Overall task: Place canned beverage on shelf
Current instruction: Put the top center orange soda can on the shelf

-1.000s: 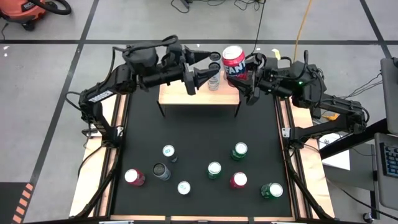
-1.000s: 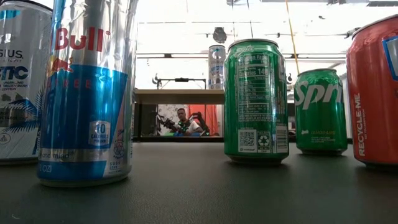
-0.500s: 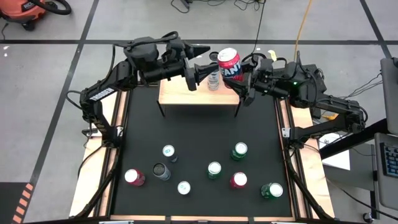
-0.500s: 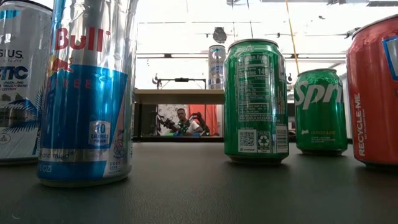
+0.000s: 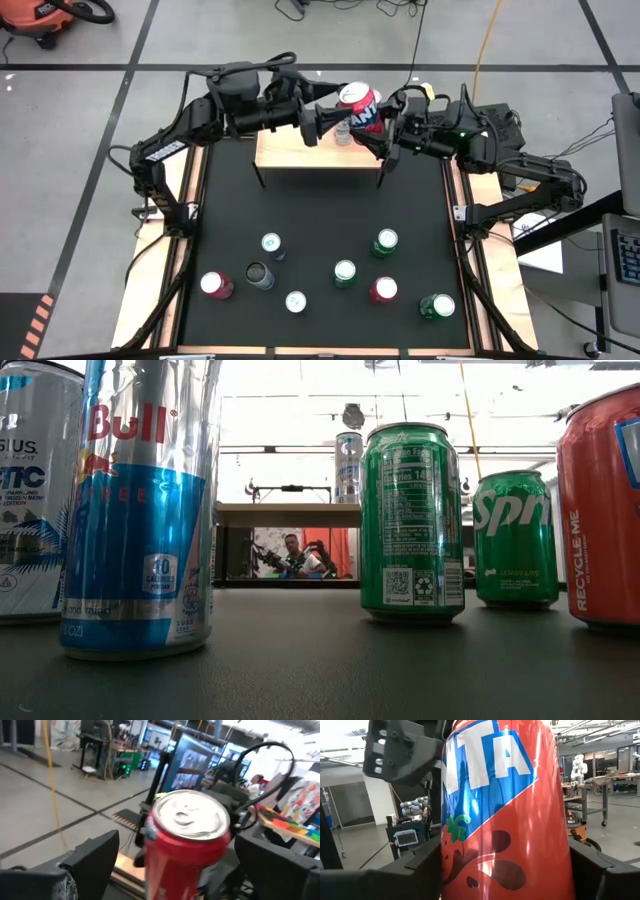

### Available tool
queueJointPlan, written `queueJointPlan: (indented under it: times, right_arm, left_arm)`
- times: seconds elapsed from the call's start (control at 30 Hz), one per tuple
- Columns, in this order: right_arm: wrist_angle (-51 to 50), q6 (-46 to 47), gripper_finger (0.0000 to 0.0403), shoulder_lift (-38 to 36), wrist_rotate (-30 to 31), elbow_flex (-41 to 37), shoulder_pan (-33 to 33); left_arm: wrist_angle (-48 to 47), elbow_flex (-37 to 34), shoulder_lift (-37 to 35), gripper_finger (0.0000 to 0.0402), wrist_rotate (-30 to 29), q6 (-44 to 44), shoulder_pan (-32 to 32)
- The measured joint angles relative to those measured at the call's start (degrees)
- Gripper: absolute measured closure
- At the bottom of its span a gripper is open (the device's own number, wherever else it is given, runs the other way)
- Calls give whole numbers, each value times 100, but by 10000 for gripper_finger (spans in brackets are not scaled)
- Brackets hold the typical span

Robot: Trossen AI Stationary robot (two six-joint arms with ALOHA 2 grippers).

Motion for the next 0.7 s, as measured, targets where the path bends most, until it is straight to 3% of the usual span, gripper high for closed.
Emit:
queueJointPlan:
  times: [0.33,0.7]
  right_arm:
    - [9,-48,117,49,-3,0,0]
    - [19,-52,117,66,-23,0,0]
  left_arm:
    - [233,-1,216,2,683,-37,94]
    - [682,-2,290,2,974,-168,208]
